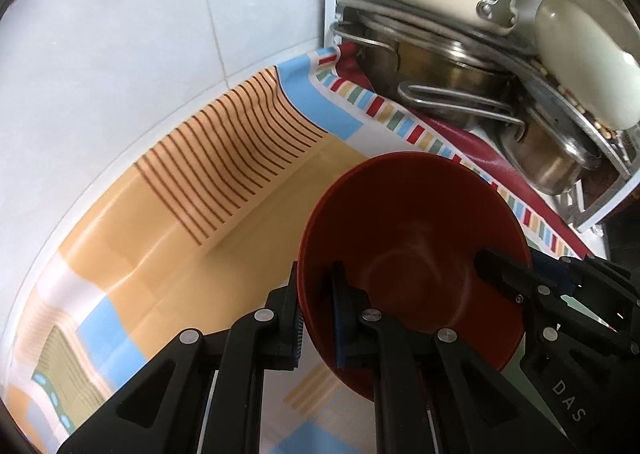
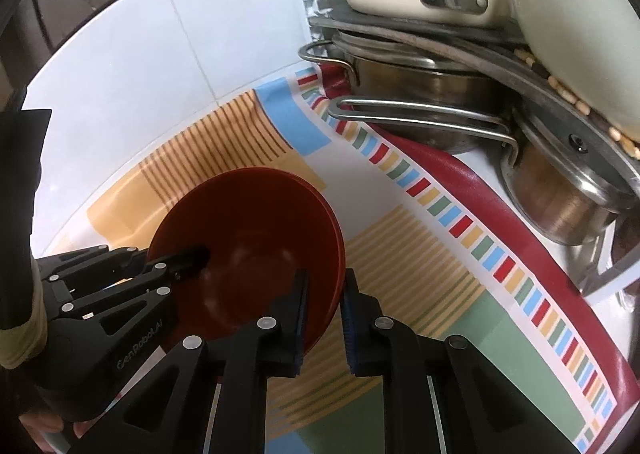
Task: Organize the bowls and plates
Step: 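Close the left gripper on the red-and-black bowl rim, then lift the red-and-black bowl with the left gripper and carry it toward the plate stack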
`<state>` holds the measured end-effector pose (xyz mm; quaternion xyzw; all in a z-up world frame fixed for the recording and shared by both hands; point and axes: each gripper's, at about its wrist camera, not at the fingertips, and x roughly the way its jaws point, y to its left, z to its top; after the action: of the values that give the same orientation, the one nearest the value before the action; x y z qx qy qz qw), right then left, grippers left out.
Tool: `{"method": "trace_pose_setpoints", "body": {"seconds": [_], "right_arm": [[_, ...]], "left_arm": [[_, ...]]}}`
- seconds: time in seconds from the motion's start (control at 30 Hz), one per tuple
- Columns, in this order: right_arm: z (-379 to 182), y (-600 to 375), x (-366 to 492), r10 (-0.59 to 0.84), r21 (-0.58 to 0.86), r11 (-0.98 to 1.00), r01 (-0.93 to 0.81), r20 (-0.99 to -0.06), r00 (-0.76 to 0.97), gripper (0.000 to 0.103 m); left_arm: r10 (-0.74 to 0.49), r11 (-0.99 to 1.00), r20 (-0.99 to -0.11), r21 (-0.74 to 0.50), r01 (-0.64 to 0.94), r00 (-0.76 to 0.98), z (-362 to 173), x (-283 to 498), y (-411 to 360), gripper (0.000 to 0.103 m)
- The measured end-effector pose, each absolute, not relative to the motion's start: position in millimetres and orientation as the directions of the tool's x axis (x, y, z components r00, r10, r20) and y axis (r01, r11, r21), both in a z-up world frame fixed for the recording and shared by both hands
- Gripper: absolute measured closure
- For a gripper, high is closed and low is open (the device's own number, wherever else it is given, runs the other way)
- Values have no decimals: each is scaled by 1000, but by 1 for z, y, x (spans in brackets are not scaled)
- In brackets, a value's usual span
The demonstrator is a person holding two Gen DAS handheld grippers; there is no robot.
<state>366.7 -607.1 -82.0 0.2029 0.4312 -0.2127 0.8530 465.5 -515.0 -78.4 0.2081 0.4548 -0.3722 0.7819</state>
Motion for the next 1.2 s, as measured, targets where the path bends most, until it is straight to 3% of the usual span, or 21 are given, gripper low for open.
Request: {"method": "trace_pose_setpoints", "body": {"seconds": [0.53,1.2], "right_arm": [[-27,-534,317,-174,144,882,450,-786,593,86],[1,-434,254,-99,122,951,284,-750,654,86]], "left_arm": [[-383,723,-844,-21,690,376,-28,402,-425,90],[-378,831,-809,-82,550,450,-1,322,-311,90]]}}
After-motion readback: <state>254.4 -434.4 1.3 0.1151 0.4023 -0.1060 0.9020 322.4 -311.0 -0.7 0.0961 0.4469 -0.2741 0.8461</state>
